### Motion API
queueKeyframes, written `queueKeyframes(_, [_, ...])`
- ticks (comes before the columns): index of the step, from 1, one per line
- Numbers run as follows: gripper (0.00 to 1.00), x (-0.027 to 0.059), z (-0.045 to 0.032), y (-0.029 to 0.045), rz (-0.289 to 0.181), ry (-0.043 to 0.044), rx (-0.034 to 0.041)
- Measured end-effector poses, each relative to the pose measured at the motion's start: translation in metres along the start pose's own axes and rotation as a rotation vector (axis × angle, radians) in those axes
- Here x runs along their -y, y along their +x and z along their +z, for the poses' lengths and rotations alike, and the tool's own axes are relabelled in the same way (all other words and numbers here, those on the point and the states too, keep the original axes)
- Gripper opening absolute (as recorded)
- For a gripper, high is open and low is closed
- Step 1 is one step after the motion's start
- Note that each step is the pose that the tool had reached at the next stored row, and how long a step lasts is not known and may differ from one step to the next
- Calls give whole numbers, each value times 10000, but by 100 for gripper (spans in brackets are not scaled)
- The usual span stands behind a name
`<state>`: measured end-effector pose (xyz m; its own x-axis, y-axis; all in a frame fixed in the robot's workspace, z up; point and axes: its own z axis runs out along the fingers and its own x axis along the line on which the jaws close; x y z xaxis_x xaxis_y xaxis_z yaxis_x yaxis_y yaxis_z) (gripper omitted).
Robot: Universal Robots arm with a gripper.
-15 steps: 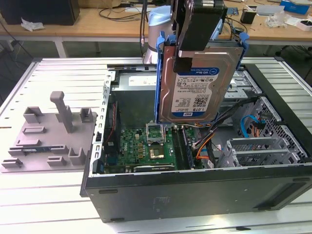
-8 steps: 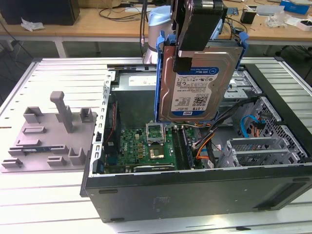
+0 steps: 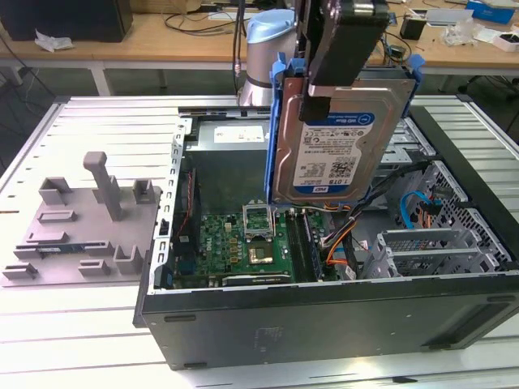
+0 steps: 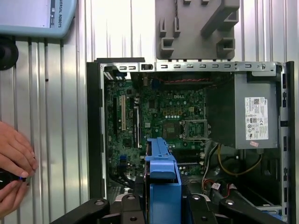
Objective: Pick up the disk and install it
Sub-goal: 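Insert the disk into the insertion slot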
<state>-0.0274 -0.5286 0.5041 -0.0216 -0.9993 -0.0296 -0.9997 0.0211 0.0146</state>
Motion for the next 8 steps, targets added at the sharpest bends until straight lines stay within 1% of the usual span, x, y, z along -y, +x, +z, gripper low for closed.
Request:
queueKeyframes(2, [36,43,-1,4,-1,0,0])
queueKeyframes(4, [36,132,-3,20,1,0,-1])
queueKeyframes(6, [36,228,-5,61,1,-3,-1])
queueKeyframes(7, [36,301,-7,93,1,-6,1])
queueKeyframes(8, [36,337,-8,104,0,-7,0])
